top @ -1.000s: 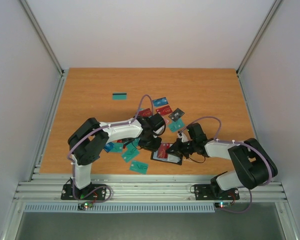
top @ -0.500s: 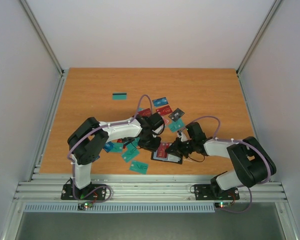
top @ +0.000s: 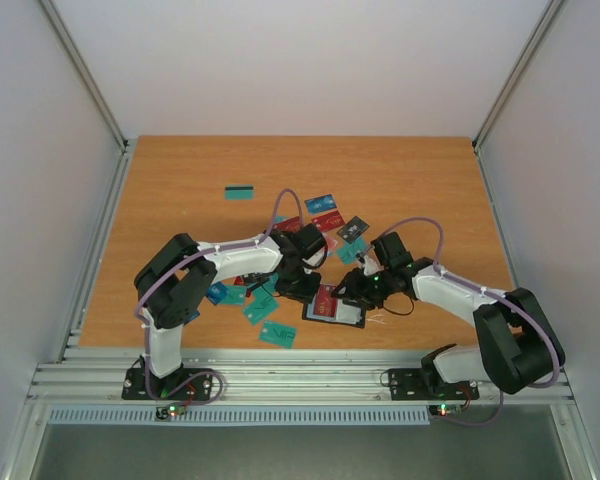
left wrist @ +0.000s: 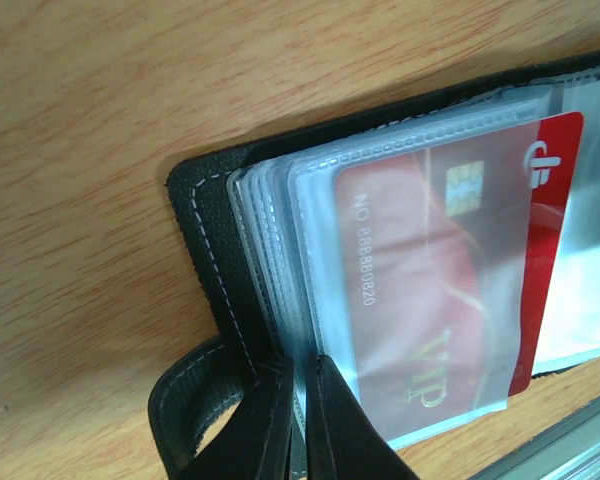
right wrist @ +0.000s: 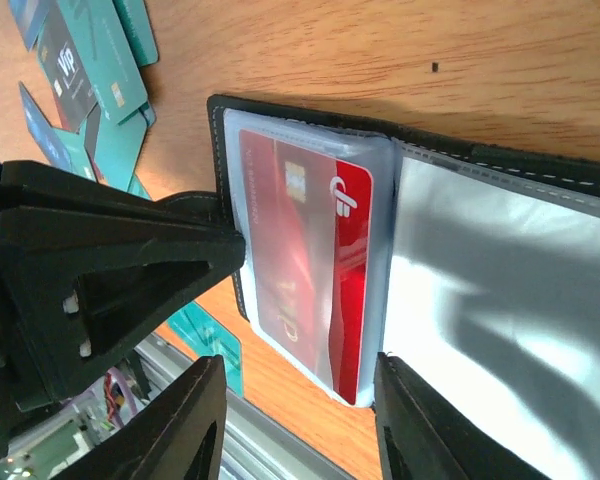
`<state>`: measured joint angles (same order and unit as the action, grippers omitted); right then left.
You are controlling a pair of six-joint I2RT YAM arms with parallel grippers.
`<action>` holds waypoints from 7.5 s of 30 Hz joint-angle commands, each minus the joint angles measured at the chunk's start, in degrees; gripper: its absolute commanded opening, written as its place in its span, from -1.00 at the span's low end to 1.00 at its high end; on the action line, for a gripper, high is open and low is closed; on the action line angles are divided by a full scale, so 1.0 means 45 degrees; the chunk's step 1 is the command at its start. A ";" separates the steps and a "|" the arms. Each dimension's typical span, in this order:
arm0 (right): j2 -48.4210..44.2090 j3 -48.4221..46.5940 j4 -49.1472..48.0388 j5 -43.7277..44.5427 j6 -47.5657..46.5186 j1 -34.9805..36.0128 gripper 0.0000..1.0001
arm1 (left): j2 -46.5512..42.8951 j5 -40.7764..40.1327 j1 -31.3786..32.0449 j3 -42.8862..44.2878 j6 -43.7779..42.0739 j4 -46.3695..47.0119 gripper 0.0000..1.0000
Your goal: Put the credit cards into the card holder
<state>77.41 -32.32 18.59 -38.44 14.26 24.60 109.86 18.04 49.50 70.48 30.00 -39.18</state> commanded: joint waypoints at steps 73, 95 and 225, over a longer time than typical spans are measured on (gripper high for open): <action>0.3734 -0.1472 0.0149 0.0119 -0.0391 0.0803 -0.62 | 0.0266 0.1967 -0.0355 0.0332 0.0735 0.0060 -0.21; 0.3775 -0.1526 0.0141 -0.0131 -0.0513 0.0798 -0.57 | 0.0334 0.0810 0.0009 0.1380 0.0668 -0.1181 -0.21; 0.4319 -0.0978 -0.0966 -0.0764 0.0191 0.0802 -0.29 | -0.2460 0.4792 -0.1663 -0.4150 0.3263 0.8120 -0.11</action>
<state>94.76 -37.43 11.20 -46.28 15.64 26.76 101.41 36.69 42.41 53.17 44.07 -11.05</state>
